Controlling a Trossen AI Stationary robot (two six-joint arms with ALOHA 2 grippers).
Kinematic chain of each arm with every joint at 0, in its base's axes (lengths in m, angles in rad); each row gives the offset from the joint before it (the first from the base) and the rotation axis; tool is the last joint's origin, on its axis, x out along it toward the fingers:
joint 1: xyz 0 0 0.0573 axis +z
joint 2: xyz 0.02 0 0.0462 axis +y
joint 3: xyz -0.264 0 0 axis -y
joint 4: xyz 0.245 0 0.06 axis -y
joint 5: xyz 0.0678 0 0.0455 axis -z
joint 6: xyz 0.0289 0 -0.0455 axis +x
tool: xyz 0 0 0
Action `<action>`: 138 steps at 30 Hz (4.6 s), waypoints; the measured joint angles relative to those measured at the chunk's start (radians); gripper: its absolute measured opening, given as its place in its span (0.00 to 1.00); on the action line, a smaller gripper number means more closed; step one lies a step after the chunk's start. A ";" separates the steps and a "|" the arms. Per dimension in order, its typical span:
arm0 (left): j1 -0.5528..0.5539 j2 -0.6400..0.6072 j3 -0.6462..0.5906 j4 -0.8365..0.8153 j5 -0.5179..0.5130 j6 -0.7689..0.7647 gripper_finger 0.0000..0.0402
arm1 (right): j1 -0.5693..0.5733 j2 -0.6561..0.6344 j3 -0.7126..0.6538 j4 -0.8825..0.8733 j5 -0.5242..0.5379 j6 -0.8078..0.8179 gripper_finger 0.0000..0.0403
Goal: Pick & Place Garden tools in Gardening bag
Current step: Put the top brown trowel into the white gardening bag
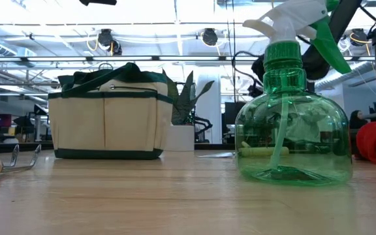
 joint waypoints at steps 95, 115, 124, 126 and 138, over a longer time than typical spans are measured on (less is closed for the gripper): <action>0.000 0.001 0.000 -0.001 0.008 -0.087 0.40 | -0.040 0.130 0.150 -0.277 -0.232 -0.170 0.15; 0.000 0.001 0.000 -0.042 0.008 -0.111 0.40 | 0.050 -0.040 0.148 -0.298 -0.232 -0.160 0.15; 0.000 0.001 0.000 -0.046 0.008 -0.110 0.40 | 0.123 -0.108 0.148 -0.301 -0.232 -0.160 0.15; 0.000 0.001 0.000 -0.046 0.008 -0.110 0.40 | 0.138 -0.117 0.148 -0.296 -0.232 -0.160 0.15; 0.000 0.000 0.000 -0.045 0.008 -0.109 0.40 | 0.228 -0.137 0.148 -0.218 -0.234 -0.160 0.15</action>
